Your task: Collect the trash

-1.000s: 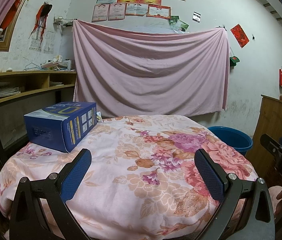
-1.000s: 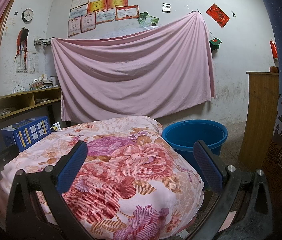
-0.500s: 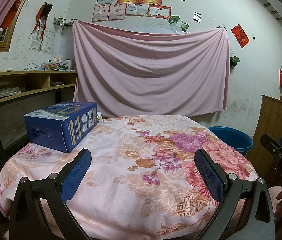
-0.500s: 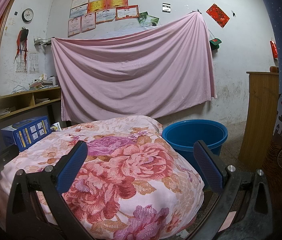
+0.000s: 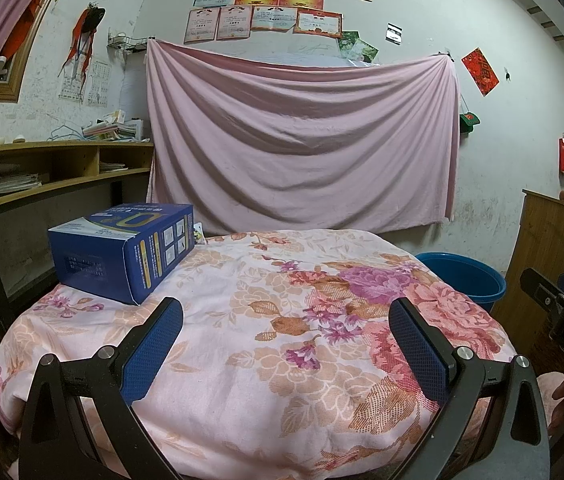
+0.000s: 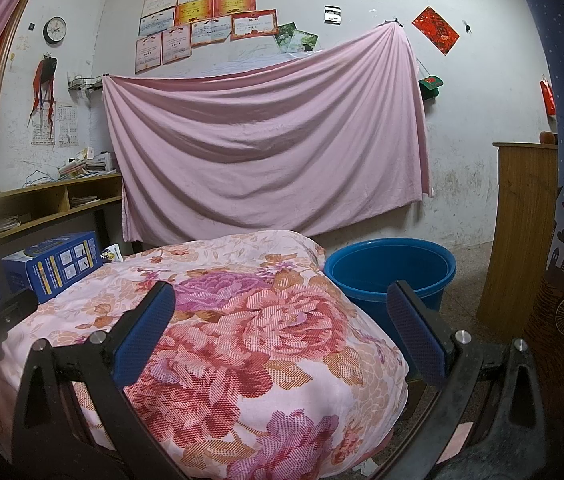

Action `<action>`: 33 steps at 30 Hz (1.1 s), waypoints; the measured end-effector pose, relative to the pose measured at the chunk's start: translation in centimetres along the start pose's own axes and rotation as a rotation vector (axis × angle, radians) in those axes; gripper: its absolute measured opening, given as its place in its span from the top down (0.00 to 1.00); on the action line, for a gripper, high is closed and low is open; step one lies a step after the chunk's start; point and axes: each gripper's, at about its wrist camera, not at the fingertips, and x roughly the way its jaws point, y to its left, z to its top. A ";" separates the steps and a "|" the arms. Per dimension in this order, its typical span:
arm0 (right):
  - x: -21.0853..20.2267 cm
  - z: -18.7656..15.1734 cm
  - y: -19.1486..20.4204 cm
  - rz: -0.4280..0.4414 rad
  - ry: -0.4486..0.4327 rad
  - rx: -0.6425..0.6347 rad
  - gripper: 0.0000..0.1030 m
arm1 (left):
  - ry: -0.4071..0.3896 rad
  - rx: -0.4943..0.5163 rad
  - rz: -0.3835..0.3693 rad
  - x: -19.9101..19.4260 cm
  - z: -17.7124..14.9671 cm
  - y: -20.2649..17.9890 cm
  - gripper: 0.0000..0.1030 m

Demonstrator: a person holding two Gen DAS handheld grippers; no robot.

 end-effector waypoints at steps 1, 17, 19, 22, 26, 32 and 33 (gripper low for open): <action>0.0 0.0 0.0 0.000 0.000 0.000 0.00 | 0.000 0.000 0.000 0.0 0.0 0.0 0.02; 0.0 -0.2 0.0 0.000 0.003 0.002 0.00 | 0.001 0.000 0.000 0.0 0.0 0.0 0.02; 0.0 -0.2 0.0 0.000 0.003 0.001 0.00 | 0.001 0.000 0.000 0.0 0.0 0.0 0.02; 0.0 -0.2 0.1 0.000 0.003 0.001 0.00 | 0.000 0.000 0.000 0.0 0.0 0.0 0.02; 0.0 -0.2 0.1 0.000 0.003 0.002 0.00 | 0.004 0.002 0.006 0.0 0.0 -0.1 0.02; 0.0 -0.1 0.1 0.000 0.004 0.001 0.00 | -0.002 0.008 0.014 -0.1 0.2 0.2 0.02; 0.0 -0.1 0.1 0.000 0.004 0.001 0.00 | -0.003 0.014 0.014 -0.1 0.1 0.2 0.02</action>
